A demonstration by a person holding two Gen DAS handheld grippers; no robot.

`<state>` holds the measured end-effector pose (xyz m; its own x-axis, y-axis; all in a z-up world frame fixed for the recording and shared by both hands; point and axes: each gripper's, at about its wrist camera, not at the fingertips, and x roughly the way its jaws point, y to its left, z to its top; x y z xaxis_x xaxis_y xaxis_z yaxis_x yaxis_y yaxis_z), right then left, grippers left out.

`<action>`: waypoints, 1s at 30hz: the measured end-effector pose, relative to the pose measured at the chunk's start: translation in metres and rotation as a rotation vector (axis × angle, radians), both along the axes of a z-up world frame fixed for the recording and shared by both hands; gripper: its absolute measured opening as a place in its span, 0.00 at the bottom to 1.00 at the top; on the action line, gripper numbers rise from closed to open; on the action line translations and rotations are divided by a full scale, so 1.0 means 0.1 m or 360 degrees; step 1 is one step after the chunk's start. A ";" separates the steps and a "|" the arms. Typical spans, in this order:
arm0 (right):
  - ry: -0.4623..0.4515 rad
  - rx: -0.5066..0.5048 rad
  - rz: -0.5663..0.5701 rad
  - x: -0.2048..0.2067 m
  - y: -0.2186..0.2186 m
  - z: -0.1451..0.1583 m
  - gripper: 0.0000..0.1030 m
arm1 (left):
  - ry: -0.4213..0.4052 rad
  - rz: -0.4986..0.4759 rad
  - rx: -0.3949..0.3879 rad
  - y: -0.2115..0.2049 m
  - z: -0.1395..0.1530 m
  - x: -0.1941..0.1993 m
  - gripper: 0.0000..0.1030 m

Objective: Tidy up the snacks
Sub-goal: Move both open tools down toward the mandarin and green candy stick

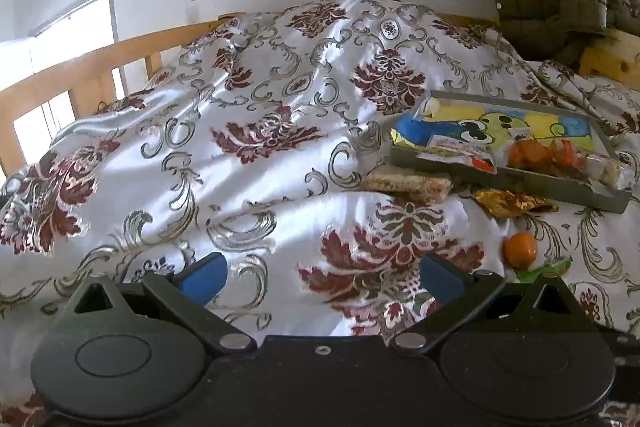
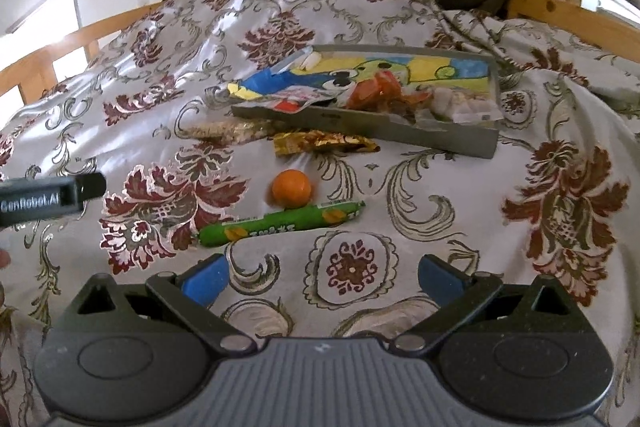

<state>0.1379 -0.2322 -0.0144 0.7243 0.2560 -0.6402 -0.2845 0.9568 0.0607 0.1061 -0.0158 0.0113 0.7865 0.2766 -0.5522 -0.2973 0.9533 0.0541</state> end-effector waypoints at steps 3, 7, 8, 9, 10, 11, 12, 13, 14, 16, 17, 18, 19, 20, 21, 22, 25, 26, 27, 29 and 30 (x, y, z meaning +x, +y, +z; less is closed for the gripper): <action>0.0022 0.0018 0.0007 0.05 -0.01 -0.02 1.00 | 0.0017 -0.0012 -0.0004 -0.02 0.00 0.09 0.99; 0.0039 0.0043 0.0013 0.08 -0.04 -0.03 1.00 | 0.0027 -0.0037 -0.0006 -0.05 -0.02 0.18 0.99; 0.0041 0.0044 0.0014 0.10 -0.04 -0.03 1.00 | 0.0029 -0.0042 0.0000 -0.06 -0.02 0.21 0.99; 0.0043 0.0045 0.0019 0.11 -0.04 -0.04 1.00 | 0.0029 -0.0048 0.0008 -0.07 -0.02 0.24 0.99; 0.0044 0.0046 0.0023 0.12 -0.03 -0.04 1.00 | 0.0027 -0.0055 0.0012 -0.08 -0.02 0.27 0.99; 0.0046 0.0047 0.0029 0.13 -0.02 -0.04 1.00 | 0.0024 -0.0062 0.0013 -0.09 -0.03 0.29 0.99; 0.0051 0.0052 0.0037 0.15 -0.02 -0.05 1.00 | 0.0021 -0.0069 0.0010 -0.10 -0.04 0.32 0.99; 0.0056 0.0059 0.0045 0.17 -0.01 -0.05 1.00 | 0.0022 -0.0074 0.0003 -0.10 -0.05 0.35 0.99; 0.0059 0.0065 0.0052 0.19 0.00 -0.06 1.00 | 0.0026 -0.0074 -0.0008 -0.11 -0.07 0.39 0.99; 0.0062 0.0066 0.0061 0.23 0.00 -0.08 1.00 | 0.0028 -0.0071 -0.0034 -0.12 -0.10 0.46 0.99; 0.0063 0.0065 0.0067 0.24 0.00 -0.10 1.00 | 0.0024 -0.0073 -0.0047 -0.13 -0.11 0.49 0.99; 0.0066 0.0061 0.0072 0.26 0.00 -0.12 1.00 | 0.0018 -0.0079 -0.0060 -0.14 -0.11 0.52 0.99; 0.0072 0.0059 0.0074 0.28 -0.01 -0.14 1.00 | 0.0013 -0.0087 -0.0070 -0.14 -0.12 0.56 0.99; 0.0078 0.0061 0.0075 0.31 -0.01 -0.16 1.00 | 0.0007 -0.0103 -0.0082 -0.15 -0.12 0.59 0.99; 0.0085 0.0070 0.0079 0.34 -0.03 -0.18 1.00 | 0.0002 -0.0122 -0.0094 -0.16 -0.12 0.62 0.99; 0.0091 0.0079 0.0078 0.37 -0.04 -0.20 1.00 | -0.0006 -0.0149 -0.0111 -0.17 -0.12 0.66 0.99; 0.0100 0.0126 0.0075 0.45 -0.08 -0.22 1.00 | -0.0024 -0.0246 -0.0157 -0.20 -0.11 0.75 0.99; 0.0097 0.0147 0.0081 0.46 -0.08 -0.23 1.00 | -0.0032 -0.0287 -0.0172 -0.22 -0.11 0.78 0.99; 0.0094 0.0172 0.0092 0.49 -0.09 -0.24 1.00 | -0.0040 -0.0338 -0.0192 -0.24 -0.11 0.81 0.99; 0.0084 0.0219 0.0111 0.52 -0.10 -0.26 1.00 | -0.0042 -0.0430 -0.0227 -0.28 -0.12 0.87 0.99; 0.0079 0.0237 0.0121 0.54 -0.10 -0.27 1.00 | -0.0033 -0.0479 -0.0245 -0.31 -0.13 0.90 0.99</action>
